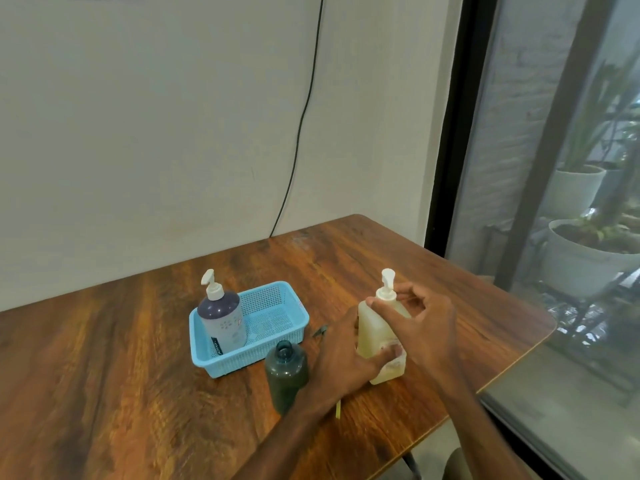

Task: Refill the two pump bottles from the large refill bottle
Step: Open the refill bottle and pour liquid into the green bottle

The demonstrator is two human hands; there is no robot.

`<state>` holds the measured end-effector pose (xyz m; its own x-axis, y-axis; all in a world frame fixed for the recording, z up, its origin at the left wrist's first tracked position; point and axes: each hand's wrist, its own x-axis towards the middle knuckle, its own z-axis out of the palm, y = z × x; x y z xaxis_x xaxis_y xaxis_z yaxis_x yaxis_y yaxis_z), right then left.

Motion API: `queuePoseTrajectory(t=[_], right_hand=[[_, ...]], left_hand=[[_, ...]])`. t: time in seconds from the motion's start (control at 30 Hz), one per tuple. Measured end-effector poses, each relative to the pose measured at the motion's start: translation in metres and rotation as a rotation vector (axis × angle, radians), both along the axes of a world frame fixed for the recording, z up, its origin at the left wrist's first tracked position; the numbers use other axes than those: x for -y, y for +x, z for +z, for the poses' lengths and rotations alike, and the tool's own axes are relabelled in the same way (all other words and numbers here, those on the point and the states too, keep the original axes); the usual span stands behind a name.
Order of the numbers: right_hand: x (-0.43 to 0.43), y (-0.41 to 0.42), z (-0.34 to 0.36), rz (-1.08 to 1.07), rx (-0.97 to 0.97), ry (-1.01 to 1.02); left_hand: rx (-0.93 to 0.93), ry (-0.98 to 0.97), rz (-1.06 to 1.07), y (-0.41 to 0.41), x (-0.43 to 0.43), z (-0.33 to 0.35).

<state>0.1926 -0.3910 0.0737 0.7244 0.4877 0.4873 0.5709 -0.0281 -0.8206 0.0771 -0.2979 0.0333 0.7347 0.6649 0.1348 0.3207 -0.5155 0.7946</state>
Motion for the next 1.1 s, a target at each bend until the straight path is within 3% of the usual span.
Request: queuePoseTrajectory(t=[0.17, 0.47, 0.53, 0.7, 0.8, 1.0, 1.1], right_hand=[[-0.001, 0.005, -0.004, 0.069, -0.046, -0.020], [0.009, 0.017, 0.004, 0.625, -0.317, -0.038], [0.006, 0.013, 0.001, 0.574, -0.308, 0.006], [-0.001, 0.007, -0.005, 0.189, -0.125, 0.029], [0.000, 0.007, -0.005, 0.210, -0.156, 0.063], [0.009, 0.014, -0.006, 0.549, -0.322, 0.079], [0.009, 0.009, -0.003, 0.440, -0.239, 0.046]], left_hand=[[-0.005, 0.014, -0.021, -0.002, -0.005, 0.000], [-0.076, 0.045, -0.021, 0.000, -0.009, -0.005], [-0.067, 0.037, -0.025, 0.000, -0.008, -0.007], [0.010, -0.003, -0.027, 0.001, -0.009, -0.016], [0.073, -0.051, -0.045, 0.002, -0.009, -0.022], [0.129, -0.086, -0.051, 0.003, -0.009, -0.026], [0.132, -0.091, -0.046, 0.003, -0.010, -0.028]])
